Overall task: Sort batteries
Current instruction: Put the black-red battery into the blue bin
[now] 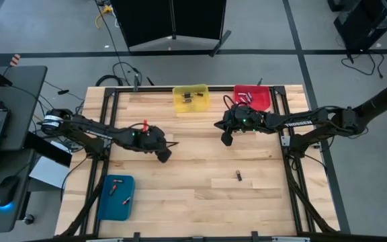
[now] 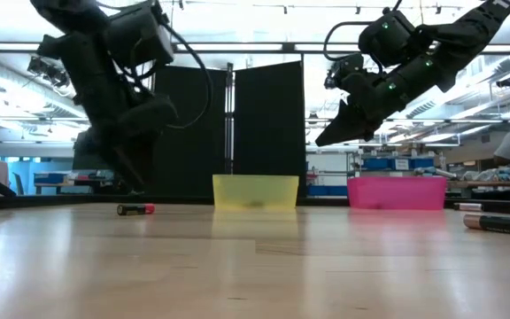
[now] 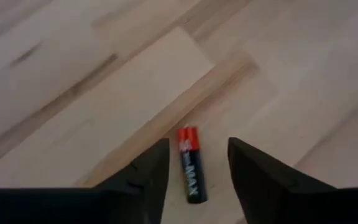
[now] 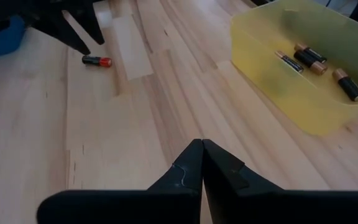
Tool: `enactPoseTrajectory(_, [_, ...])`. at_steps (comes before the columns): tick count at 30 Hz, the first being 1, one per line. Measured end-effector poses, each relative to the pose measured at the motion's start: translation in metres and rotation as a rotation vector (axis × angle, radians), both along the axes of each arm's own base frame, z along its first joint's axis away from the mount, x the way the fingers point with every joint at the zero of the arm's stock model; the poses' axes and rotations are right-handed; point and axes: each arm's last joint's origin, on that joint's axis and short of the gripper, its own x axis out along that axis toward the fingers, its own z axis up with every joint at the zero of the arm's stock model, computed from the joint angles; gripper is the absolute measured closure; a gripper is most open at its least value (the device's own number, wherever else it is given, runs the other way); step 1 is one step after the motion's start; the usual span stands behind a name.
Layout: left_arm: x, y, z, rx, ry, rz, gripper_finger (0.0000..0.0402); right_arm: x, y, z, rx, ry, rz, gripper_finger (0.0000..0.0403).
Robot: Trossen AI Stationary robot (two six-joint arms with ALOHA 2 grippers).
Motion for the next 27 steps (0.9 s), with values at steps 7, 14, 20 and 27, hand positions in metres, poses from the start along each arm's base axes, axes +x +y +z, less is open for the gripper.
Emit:
enactPoseTrajectory(7, [-0.006, -0.001, -0.01, -0.052, 0.005, 0.018, 0.0212, 0.0, 0.0, 0.0, 0.001, 0.0, -0.001, 0.0384])
enactPoseTrajectory(14, [-0.004, -0.004, -0.014, -0.045, 0.027, -0.033, 0.0222, 0.0, 0.0, 0.0, 0.016, -0.005, -0.01, 0.0383])
enactPoseTrajectory(20, [0.003, -0.006, -0.031, -0.019, 0.076, -0.052, 0.0229, 0.0, 0.0, 0.0, 0.016, -0.005, -0.01, 0.0386])
enactPoseTrajectory(27, [0.002, -0.005, -0.03, -0.011, 0.078, -0.051, 0.0271, 0.0, 0.0, 0.0, 0.015, -0.004, -0.009, 0.0383])
